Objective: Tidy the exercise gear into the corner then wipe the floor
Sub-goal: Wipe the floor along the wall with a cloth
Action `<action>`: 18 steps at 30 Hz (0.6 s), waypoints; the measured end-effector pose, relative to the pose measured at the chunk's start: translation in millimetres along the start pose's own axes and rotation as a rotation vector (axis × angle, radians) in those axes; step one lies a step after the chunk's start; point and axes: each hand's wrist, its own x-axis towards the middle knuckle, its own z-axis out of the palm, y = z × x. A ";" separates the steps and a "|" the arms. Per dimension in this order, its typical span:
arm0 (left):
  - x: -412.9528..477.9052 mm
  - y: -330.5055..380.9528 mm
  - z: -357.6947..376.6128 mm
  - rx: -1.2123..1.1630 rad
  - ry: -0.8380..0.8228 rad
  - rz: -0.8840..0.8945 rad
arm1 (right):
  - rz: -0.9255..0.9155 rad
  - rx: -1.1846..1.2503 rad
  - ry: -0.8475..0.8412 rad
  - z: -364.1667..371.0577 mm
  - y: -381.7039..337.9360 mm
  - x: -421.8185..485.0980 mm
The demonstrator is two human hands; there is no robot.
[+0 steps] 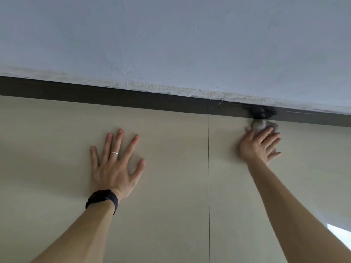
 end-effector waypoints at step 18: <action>3.0 -1.8 -0.8 0.019 -0.018 -0.033 | -0.081 -0.094 -0.156 -25.7 42.7 13.3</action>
